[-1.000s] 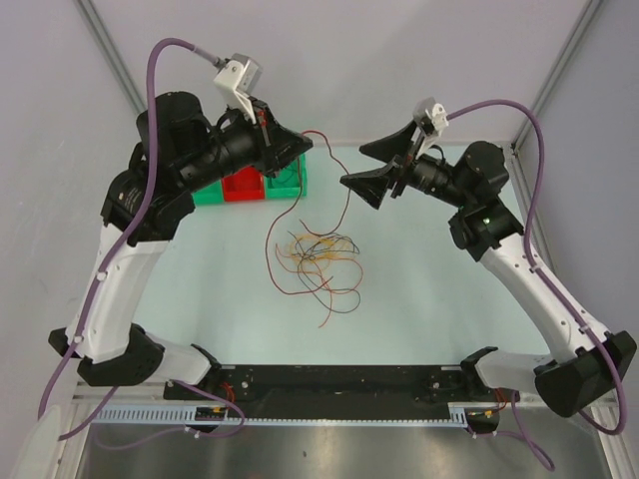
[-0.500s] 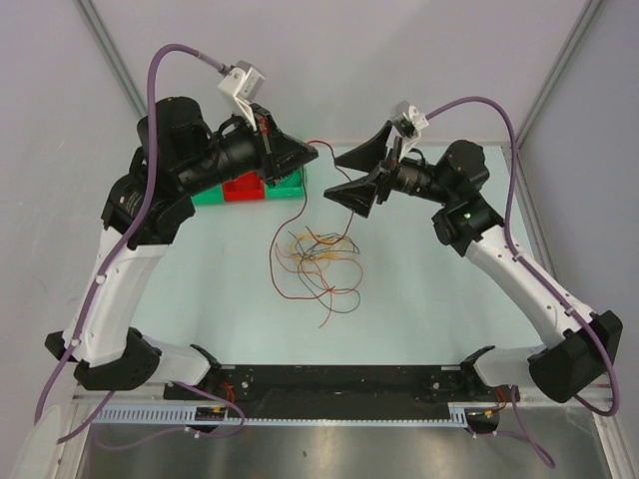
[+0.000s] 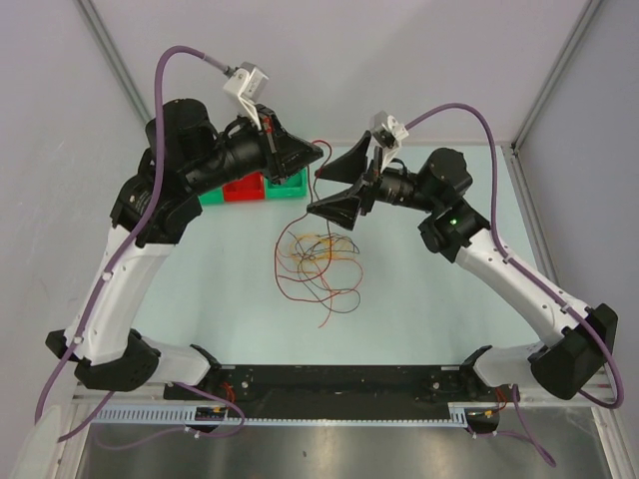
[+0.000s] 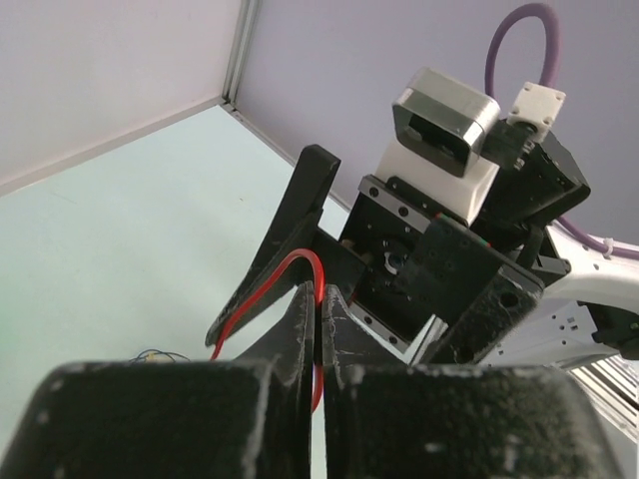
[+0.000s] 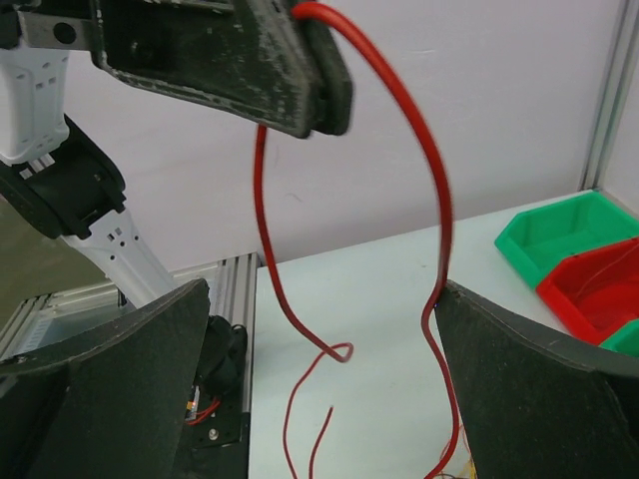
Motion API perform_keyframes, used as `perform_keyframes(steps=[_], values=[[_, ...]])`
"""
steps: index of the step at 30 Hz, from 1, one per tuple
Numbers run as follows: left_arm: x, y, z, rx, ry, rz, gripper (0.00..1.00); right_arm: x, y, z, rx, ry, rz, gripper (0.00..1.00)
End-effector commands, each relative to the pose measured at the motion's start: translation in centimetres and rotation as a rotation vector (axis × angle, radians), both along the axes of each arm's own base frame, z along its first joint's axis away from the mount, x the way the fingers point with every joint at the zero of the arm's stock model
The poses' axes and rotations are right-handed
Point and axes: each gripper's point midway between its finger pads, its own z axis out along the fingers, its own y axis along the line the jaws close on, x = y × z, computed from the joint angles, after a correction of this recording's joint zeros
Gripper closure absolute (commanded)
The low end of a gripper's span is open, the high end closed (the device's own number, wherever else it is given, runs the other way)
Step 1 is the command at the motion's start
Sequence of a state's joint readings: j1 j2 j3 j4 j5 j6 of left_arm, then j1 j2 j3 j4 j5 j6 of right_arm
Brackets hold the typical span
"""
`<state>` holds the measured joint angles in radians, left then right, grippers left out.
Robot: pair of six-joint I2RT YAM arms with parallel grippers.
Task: Untangle the cables
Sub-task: Untie the cable.
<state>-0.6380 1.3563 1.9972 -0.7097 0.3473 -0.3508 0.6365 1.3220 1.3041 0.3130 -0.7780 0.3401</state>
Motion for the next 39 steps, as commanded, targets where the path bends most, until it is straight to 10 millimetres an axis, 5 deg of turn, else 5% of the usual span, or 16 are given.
perform_keyframes(steps=[1,7,16,25,37,39], values=[[-0.7,0.6,2.1,-0.080,-0.033,0.011,1.00,-0.8,0.7,2.8,0.053,-0.063,-0.016,0.00],[-0.2,0.8,1.7,-0.093,-0.031,0.038,1.00,-0.5,1.6,2.2,0.051,-0.044,-0.044,0.03],[-0.8,1.2,2.0,-0.091,-0.041,0.040,1.00,0.3,1.9,2.2,0.059,-0.044,-0.091,0.36],[-0.8,1.1,1.9,-0.091,-0.038,0.035,1.00,0.2,1.8,2.6,0.070,-0.044,-0.095,1.00],[-0.6,0.8,1.3,-0.099,-0.029,0.026,1.00,-0.7,2.2,2.8,0.071,-0.037,-0.092,1.00],[-0.5,0.9,1.0,-0.081,-0.038,0.031,0.86,-0.6,2.1,2.7,0.069,-0.031,-0.109,1.00]])
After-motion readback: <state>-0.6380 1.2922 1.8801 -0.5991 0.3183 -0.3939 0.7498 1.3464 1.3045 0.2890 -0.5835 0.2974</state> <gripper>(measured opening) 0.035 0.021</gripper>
